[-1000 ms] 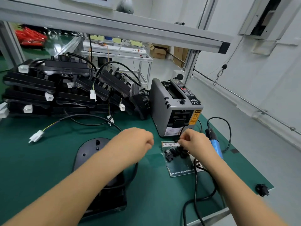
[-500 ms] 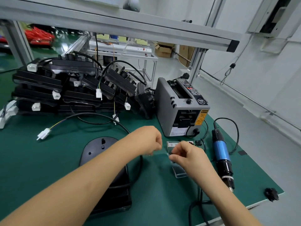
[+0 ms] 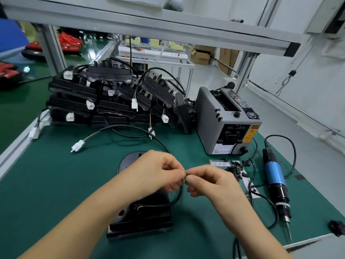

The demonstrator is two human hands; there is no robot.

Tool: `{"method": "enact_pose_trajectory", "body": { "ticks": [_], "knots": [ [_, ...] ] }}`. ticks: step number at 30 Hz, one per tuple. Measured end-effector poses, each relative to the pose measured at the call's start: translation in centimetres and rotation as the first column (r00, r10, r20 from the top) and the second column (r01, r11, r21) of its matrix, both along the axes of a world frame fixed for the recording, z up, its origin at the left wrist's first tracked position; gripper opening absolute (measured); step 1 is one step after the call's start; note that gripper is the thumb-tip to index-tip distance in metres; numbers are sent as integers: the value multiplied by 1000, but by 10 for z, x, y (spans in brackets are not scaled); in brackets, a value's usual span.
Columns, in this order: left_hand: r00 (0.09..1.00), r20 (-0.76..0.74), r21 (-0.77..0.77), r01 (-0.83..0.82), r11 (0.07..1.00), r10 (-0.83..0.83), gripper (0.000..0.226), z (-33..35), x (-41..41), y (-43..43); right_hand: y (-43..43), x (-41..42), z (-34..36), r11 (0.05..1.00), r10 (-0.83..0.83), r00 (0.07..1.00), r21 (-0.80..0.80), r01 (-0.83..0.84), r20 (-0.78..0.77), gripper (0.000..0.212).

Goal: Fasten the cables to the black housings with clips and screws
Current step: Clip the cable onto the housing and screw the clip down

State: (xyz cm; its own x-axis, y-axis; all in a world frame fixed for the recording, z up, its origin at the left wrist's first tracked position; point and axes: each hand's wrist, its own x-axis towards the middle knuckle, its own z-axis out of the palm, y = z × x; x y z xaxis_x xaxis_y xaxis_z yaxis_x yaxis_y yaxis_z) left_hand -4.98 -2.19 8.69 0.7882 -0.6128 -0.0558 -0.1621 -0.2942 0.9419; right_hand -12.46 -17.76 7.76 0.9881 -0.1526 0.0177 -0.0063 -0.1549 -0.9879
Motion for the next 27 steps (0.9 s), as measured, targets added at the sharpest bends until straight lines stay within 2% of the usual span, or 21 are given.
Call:
{"method": "enact_pose_trajectory", "body": {
  "ticks": [5, 8, 10, 13, 15, 18, 23, 25, 27],
  "knots": [
    [991, 88, 20, -104, 994, 101, 10, -8, -17, 20, 17, -4, -4, 1000, -10, 1000, 13, 10, -10, 19],
    [961, 186, 12, -210, 978, 204, 4, -9, -29, 31, 31, -8, -8, 991, -41, 999, 126, 41, -8, 20],
    [935, 269, 14, -244, 970, 232, 10, -9, -38, 39, 41, -12, -12, 973, -54, 998, 225, 60, -30, 20],
    [897, 306, -40, -322, 946, 318, 9, -12, -50, 45, 52, -16, -16, 940, -66, 995, 329, 87, -75, 16],
    [843, 425, -55, -338, 939, 329, 11, -16, -58, 48, 58, -18, -17, 919, -65, 993, 382, 97, -95, 14],
    [703, 676, -42, -260, 965, 219, 9, -21, -67, 54, 62, -23, -17, 906, 11, 993, 422, 40, -118, 4],
    [518, 847, -50, -153, 987, 123, 13, -38, -71, 71, 47, -30, -14, 910, 306, 914, 365, -199, -265, 7],
    [456, 884, -44, -135, 990, 102, 13, -46, -76, 73, 46, -33, -15, 908, 360, 879, 334, -252, -314, 4],
    [450, 886, -50, -141, 989, 109, 14, -53, -80, 74, 50, -37, -19, 915, 354, 871, 321, -246, -340, 5]
  ]
}}
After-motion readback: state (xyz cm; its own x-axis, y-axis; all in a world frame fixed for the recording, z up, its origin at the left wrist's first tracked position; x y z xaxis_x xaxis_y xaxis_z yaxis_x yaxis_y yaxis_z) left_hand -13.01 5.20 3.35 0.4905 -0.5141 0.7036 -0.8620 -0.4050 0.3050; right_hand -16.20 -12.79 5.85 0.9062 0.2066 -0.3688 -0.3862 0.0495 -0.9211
